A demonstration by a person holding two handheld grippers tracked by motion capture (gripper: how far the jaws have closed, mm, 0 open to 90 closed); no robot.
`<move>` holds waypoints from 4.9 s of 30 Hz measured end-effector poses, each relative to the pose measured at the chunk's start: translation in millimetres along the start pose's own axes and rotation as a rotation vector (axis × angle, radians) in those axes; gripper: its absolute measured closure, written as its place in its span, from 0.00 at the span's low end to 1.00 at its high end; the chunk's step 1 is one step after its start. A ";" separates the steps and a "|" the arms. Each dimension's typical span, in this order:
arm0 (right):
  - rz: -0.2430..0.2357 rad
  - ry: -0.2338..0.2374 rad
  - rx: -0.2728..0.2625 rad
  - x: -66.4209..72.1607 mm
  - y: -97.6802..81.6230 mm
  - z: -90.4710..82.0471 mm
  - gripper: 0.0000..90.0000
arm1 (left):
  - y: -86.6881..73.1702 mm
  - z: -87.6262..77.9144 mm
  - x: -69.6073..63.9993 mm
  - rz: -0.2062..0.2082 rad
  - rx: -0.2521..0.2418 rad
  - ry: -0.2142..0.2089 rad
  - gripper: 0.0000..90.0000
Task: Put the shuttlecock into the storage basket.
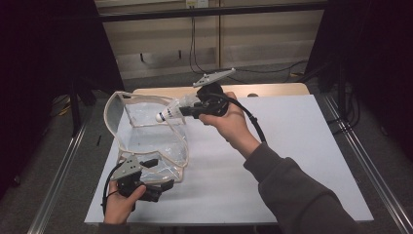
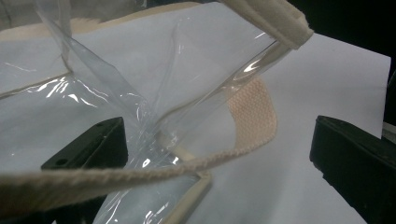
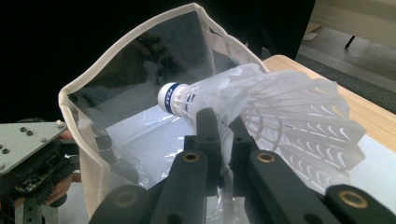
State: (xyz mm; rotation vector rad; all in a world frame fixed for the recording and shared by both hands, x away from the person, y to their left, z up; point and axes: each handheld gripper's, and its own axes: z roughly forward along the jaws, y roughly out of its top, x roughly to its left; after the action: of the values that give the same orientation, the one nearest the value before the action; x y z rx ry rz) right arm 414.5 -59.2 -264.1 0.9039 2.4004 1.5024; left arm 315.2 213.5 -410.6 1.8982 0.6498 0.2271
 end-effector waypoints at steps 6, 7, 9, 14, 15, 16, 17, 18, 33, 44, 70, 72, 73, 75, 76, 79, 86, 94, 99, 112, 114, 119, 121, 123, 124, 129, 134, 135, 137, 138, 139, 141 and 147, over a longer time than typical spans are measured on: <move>-0.010 0.006 0.001 4.6 1.8 4.7 0.98 | -0.2 0.2 -0.3 -0.002 -0.005 0.006 0.05; -0.013 0.010 -0.002 5.1 2.1 5.7 0.98 | -0.2 0.1 -0.3 -0.001 -0.004 0.006 0.05; -0.015 0.012 -0.002 6.7 2.7 7.4 0.98 | 0.0 0.0 0.0 0.000 0.000 0.000 0.05; -0.021 0.023 0.000 11.7 3.6 13.4 0.98 | 0.0 -0.2 0.2 0.004 0.000 0.002 0.05; -0.020 0.024 0.000 12.8 4.0 14.4 0.98 | -0.1 0.0 -0.1 0.000 -0.001 0.001 0.05; -0.020 0.026 0.001 14.0 4.4 15.7 0.98 | 0.0 0.0 -0.5 0.000 -0.001 0.011 0.05; -0.023 0.027 0.000 15.1 4.8 17.1 0.98 | 0.0 -0.1 0.0 0.000 0.000 0.000 0.05; -0.024 0.028 -0.002 16.4 5.3 18.4 0.98 | -0.1 -0.1 -0.1 0.000 -0.001 0.001 0.05; -0.036 0.045 0.014 27.7 8.9 38.8 0.98 | -0.2 0.1 -0.1 0.002 -0.003 0.004 0.05; -0.045 0.042 0.022 32.7 10.6 53.7 0.98 | -0.4 -0.1 0.2 0.002 -0.003 0.000 0.05; -0.067 0.051 0.050 42.7 10.9 82.8 0.98 | -0.6 -0.7 -0.5 -0.003 -0.006 0.005 0.05; -0.070 0.051 0.055 44.3 10.1 85.6 0.98 | -0.6 -0.8 -0.5 -0.003 -0.006 0.005 0.05; -0.068 0.055 0.055 45.1 9.9 86.9 0.98 | -0.6 -0.8 -0.5 -0.003 -0.007 0.005 0.05; -0.068 0.056 0.059 47.0 9.5 89.3 0.98 | -0.6 -0.9 -0.6 -0.003 -0.007 0.006 0.05; -0.069 0.059 0.060 47.5 9.3 90.8 0.98 | -0.6 -0.9 -0.7 -0.003 -0.007 0.006 0.05; -0.069 0.059 0.064 48.3 8.1 94.8 0.98 | -0.9 -0.9 -0.5 -0.004 -0.011 -0.002 0.05; -0.060 0.062 0.067 49.7 4.6 102.8 0.97 | -0.9 -1.0 -0.5 -0.002 -0.009 0.000 0.05; -0.051 0.057 0.072 50.9 2.6 109.9 0.97 | -0.9 -1.2 -0.8 -0.002 -0.009 0.001 0.05; -0.051 0.055 0.077 50.3 0.6 114.3 0.97 | -0.9 -1.1 -0.6 -0.002 -0.009 0.000 0.05; -0.053 0.054 0.083 53.7 0.3 120.1 0.97 | -1.1 -0.8 -0.8 -0.005 -0.011 0.003 0.05; -0.054 0.054 0.081 54.2 0.6 120.3 0.97 | -1.0 -1.1 -0.6 -0.003 -0.010 0.002 0.05; -0.063 0.053 0.080 55.6 0.2 121.0 0.97 | -1.0 -1.3 -0.9 -0.002 -0.009 0.002 0.05; -0.060 0.050 0.077 55.9 0.5 120.9 0.97 | -1.1 -1.4 -1.1 -0.005 -0.011 0.002 0.04; -0.067 0.048 0.076 57.3 1.1 120.5 0.97 | -1.3 -1.2 -1.1 -0.006 -0.014 -0.001 0.05; -0.071 0.044 0.074 58.1 1.4 120.4 0.97 | -1.3 -1.2 -1.1 -0.005 -0.014 -0.001 0.05; -0.085 0.041 0.075 61.4 3.4 120.9 0.97 | -1.2 -1.6 -1.3 -0.004 -0.010 0.003 0.05; -0.085 0.040 0.079 61.4 2.7 124.0 0.97 | -1.2 -1.9 -1.1 -0.001 -0.008 0.003 0.05; -0.086 0.038 0.079 61.3 2.4 124.7 0.97 | -1.4 -1.8 -0.5 0.001 -0.009 -0.009 0.05; -0.082 0.033 0.084 60.4 1.8 126.1 0.97 | -1.3 -1.8 -0.4 0.003 -0.008 -0.008 0.05; -0.080 0.031 0.086 59.6 1.4 126.8 0.97 | -1.3 -1.8 -0.6 0.001 -0.008 -0.010 0.04; -0.079 0.029 0.090 59.1 1.1 127.4 0.97 | -1.4 -1.9 -0.6 0.000 -0.009 -0.011 0.05; -0.080 0.025 0.098 57.8 0.4 128.2 0.97 | -1.6 -2.1 -0.9 -0.001 -0.012 -0.003 0.05; -0.082 0.018 0.104 55.6 -0.2 129.9 0.97 | -1.6 -2.4 -1.2 -0.003 -0.014 -0.001 0.05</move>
State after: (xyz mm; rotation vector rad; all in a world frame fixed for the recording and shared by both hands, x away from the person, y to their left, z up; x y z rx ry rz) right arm 427.2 71.2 -317.0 0.8048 2.5162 1.3740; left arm 312.6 215.2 -410.9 1.8840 0.6488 0.2283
